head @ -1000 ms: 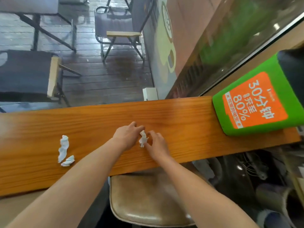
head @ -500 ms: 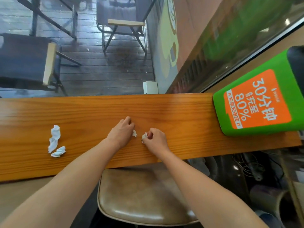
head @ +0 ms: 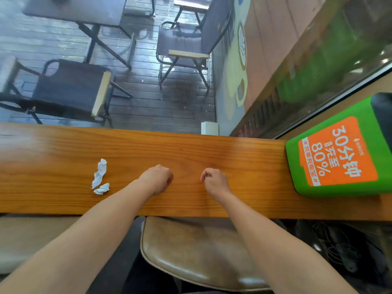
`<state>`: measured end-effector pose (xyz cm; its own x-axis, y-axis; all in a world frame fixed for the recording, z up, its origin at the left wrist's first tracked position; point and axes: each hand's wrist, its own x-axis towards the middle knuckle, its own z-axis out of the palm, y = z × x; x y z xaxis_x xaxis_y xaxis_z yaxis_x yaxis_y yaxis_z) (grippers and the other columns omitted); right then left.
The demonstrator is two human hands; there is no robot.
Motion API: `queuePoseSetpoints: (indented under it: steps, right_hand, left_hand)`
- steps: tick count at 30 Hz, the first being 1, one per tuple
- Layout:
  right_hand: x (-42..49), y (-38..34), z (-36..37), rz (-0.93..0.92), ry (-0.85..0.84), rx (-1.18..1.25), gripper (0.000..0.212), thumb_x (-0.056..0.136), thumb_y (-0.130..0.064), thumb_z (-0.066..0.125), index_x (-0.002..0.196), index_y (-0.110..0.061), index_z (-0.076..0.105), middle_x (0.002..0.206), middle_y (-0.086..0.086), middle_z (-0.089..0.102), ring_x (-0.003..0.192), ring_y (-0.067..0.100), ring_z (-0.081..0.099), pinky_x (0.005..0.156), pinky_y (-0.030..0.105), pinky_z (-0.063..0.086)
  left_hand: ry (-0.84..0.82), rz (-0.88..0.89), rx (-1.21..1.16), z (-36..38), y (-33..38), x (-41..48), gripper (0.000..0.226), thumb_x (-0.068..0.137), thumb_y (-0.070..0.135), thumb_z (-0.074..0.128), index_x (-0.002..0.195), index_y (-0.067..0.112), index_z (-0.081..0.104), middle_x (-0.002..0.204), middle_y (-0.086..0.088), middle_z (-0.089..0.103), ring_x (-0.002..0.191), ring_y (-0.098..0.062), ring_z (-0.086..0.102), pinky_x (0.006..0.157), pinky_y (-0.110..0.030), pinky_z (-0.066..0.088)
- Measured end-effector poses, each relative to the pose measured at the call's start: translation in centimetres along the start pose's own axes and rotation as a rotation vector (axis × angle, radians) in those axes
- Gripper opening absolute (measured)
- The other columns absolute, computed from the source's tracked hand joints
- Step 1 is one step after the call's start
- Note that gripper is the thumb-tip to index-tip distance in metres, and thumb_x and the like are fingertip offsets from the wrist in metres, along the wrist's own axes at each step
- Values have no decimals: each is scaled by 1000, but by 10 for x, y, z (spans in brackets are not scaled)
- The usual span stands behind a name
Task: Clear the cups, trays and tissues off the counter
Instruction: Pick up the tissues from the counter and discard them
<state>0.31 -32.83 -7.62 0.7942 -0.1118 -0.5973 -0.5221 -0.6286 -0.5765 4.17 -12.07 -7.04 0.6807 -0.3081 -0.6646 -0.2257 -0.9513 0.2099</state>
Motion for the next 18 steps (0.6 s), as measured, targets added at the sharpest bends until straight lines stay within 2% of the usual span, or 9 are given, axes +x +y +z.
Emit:
queuePoseSetpoints:
  steps: [2, 5, 9, 11, 12, 14, 15, 16, 18]
  right_hand:
    - [-2, -15, 0, 7, -67, -3, 39, 77, 6, 35, 63, -19, 61, 72, -1, 59, 76, 25, 53, 57, 28, 36]
    - [-4, -42, 7, -18, -126, 12, 36, 73, 6, 36, 60, -18, 60, 79, 5, 64, 76, 22, 53, 59, 28, 38]
    - [-5, -83, 33, -12, -244, 30, 34, 77, 6, 36, 62, -17, 55, 66, 3, 55, 61, 17, 48, 50, 24, 40]
    - [-5, -100, 48, 30, -305, 176, 37, 87, 11, 36, 64, -12, 52, 66, 6, 50, 60, 19, 45, 46, 20, 45]
    - [-6, -111, 60, 72, -336, 308, 40, 91, 14, 34, 64, -9, 51, 69, 7, 50, 62, 21, 48, 51, 20, 50]
    - [-11, -130, 84, 184, -368, 522, 40, 96, 13, 33, 67, -8, 50, 73, 15, 56, 69, 29, 61, 65, 37, 60]
    - [-13, -140, 96, 213, -374, 573, 39, 95, 12, 32, 67, -8, 49, 73, 17, 60, 70, 31, 65, 64, 42, 62]
    - [-14, -147, 108, 226, -378, 599, 39, 94, 13, 30, 67, -10, 47, 72, 16, 61, 69, 31, 67, 59, 41, 62]
    - [-15, -159, 126, 220, -362, 581, 41, 87, 17, 24, 69, -13, 45, 66, 12, 55, 58, 24, 58, 46, 31, 52]
  left_hand:
    - [-32, -33, 13, -6, -9, -10, 28, 90, 2, 46, 85, 20, 66, 96, -7, 60, 83, -28, 59, 67, -35, 50]
    - [-13, -75, -41, -15, -30, -25, 25, 92, 6, 43, 89, 19, 65, 106, -11, 63, 93, -31, 59, 73, -35, 48]
    - [16, -81, -82, -22, -73, -48, 23, 91, 12, 44, 94, 14, 67, 112, -12, 65, 104, -31, 56, 80, -34, 43]
    - [3, -79, -81, -24, -94, -59, 14, 87, 21, 47, 86, 17, 61, 108, -10, 62, 99, -28, 52, 78, -34, 42]
    - [6, -85, -83, -25, -108, -64, 12, 85, 27, 48, 83, 20, 58, 104, -7, 60, 95, -26, 50, 76, -34, 43]
    - [52, -113, -83, -23, -137, -72, 18, 85, 39, 49, 78, 23, 56, 93, -2, 57, 88, -22, 51, 73, -35, 46]
    - [88, -133, -82, -22, -151, -75, 24, 88, 44, 49, 76, 24, 55, 88, 0, 57, 84, -21, 52, 71, -34, 46]
    - [107, -154, -89, -21, -165, -77, 30, 92, 48, 49, 76, 23, 56, 84, 1, 58, 80, -20, 53, 68, -33, 45]
    - [114, -159, -107, -18, -189, -81, 38, 97, 51, 49, 75, 22, 58, 77, 2, 60, 71, -18, 55, 62, -32, 43]
